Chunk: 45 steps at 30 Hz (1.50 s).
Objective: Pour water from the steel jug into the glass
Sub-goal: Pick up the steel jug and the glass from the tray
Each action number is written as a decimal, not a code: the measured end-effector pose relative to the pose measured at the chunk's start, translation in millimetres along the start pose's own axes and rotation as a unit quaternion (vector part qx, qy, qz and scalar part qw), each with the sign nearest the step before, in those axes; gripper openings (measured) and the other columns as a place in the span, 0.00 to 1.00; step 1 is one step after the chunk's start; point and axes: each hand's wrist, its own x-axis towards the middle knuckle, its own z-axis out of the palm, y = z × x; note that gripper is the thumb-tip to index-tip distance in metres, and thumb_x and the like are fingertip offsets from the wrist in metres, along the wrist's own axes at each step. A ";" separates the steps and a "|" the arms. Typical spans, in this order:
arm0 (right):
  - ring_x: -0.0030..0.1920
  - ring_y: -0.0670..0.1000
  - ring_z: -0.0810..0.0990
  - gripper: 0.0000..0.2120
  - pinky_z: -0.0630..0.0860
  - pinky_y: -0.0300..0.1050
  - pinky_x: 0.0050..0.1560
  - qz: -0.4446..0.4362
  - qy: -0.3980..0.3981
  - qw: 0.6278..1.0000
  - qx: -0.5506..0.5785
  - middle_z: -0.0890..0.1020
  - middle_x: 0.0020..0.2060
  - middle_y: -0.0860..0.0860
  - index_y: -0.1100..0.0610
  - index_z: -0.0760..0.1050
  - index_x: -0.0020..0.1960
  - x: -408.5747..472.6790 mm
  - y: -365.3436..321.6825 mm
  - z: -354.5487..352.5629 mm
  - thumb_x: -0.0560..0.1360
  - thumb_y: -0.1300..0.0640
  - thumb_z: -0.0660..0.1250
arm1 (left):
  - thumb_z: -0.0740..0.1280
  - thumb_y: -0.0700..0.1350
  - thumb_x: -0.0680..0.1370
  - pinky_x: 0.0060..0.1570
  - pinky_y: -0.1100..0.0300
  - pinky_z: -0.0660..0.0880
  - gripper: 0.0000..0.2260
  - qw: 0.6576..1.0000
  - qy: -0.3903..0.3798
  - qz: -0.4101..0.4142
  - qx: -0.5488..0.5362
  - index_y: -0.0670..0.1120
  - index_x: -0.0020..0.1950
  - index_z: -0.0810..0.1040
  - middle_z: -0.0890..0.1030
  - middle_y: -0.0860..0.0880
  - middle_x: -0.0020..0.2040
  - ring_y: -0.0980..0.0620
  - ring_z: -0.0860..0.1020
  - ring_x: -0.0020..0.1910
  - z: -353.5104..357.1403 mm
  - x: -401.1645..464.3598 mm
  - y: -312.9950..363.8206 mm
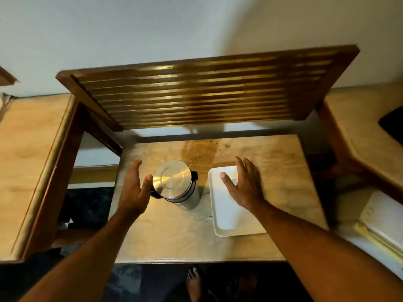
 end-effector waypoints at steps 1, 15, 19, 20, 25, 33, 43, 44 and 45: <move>0.77 0.60 0.51 0.45 0.55 0.63 0.73 0.036 -0.018 0.999 0.033 0.53 0.79 0.54 0.42 0.49 0.77 1.1 6.5 7.1 0.67 0.19 0.43 | 0.53 0.61 0.79 0.60 0.48 0.72 0.30 0.998 0.028 -0.034 -0.036 0.39 0.71 0.69 0.75 0.36 0.66 0.42 0.74 0.63 6.8 -3.1 -3.2; 0.68 0.57 0.71 0.58 0.72 0.50 0.64 0.161 -0.023 0.962 0.218 0.70 0.70 0.53 0.50 0.54 0.74 7.5 64.6 69.1 0.54 0.40 0.84 | 0.32 0.62 0.81 0.40 0.54 0.67 0.41 0.866 0.052 -0.287 -0.406 0.36 0.40 0.76 0.78 0.36 0.30 0.38 0.72 0.39 63.5 16.9 -38.7; 0.52 0.57 0.79 0.43 0.72 0.37 0.42 0.159 0.027 0.969 0.189 0.77 0.53 0.50 0.50 0.63 0.63 8.6 72.9 88.6 0.57 0.49 0.85 | 0.31 0.61 0.81 0.44 0.54 0.70 0.46 0.856 0.059 -0.269 -0.438 0.44 0.31 0.84 0.82 0.47 0.25 0.48 0.80 0.33 69.2 17.8 -44.2; 0.50 0.56 0.79 0.40 0.71 0.35 0.39 0.155 0.031 0.969 0.189 0.77 0.51 0.49 0.49 0.64 0.60 10.4 71.8 92.0 0.57 0.50 0.85 | 0.31 0.61 0.81 0.43 0.54 0.69 0.47 0.851 0.063 -0.269 -0.447 0.45 0.29 0.84 0.81 0.48 0.24 0.50 0.80 0.31 69.5 18.3 -44.6; 0.50 0.51 0.77 0.37 0.74 0.37 0.44 0.138 0.005 0.965 0.224 0.78 0.53 0.46 0.45 0.62 0.55 20.4 54.4 97.4 0.57 0.50 0.83 | 0.34 0.66 0.81 0.32 0.58 0.68 0.40 0.829 0.095 -0.283 -0.472 0.40 0.31 0.71 0.73 0.50 0.20 0.45 0.70 0.28 69.1 21.3 -31.9; 0.53 0.50 0.79 0.35 0.73 0.30 0.42 0.093 0.004 0.961 0.259 0.80 0.54 0.46 0.44 0.66 0.54 22.3 19.5 49.7 0.52 0.46 0.80 | 0.41 0.76 0.74 0.30 0.60 0.63 0.40 0.820 0.127 -0.274 -0.485 0.43 0.34 0.71 0.70 0.42 0.31 0.47 0.68 0.27 21.0 23.1 11.5; 0.47 0.52 0.80 0.34 0.77 0.40 0.40 -0.044 0.076 0.960 0.266 0.80 0.49 0.47 0.47 0.71 0.58 -8.7 -98.3 -116.1 0.55 0.49 0.79 | 0.41 0.78 0.72 0.48 0.45 0.72 0.40 0.836 0.140 -0.256 -0.465 0.47 0.34 0.76 0.83 0.48 0.31 0.42 0.77 0.45 -115.1 45.3 160.6; 0.47 0.51 0.79 0.33 0.77 0.40 0.41 -0.056 0.085 0.958 0.267 0.80 0.49 0.48 0.47 0.71 0.58 -10.1 -111.0 -131.6 0.55 0.49 0.79 | 0.43 0.78 0.71 0.53 0.43 0.71 0.40 0.837 0.134 -0.256 -0.464 0.47 0.38 0.78 0.85 0.48 0.35 0.41 0.78 0.49 -128.0 47.1 174.5; 0.46 0.50 0.79 0.32 0.77 0.40 0.41 -0.078 0.097 0.954 0.271 0.80 0.49 0.48 0.46 0.71 0.57 -13.1 -124.3 -149.2 0.56 0.49 0.80 | 0.44 0.79 0.70 0.58 0.43 0.71 0.40 0.837 0.140 -0.259 -0.462 0.46 0.43 0.79 0.86 0.46 0.40 0.40 0.78 0.53 -141.9 48.4 190.0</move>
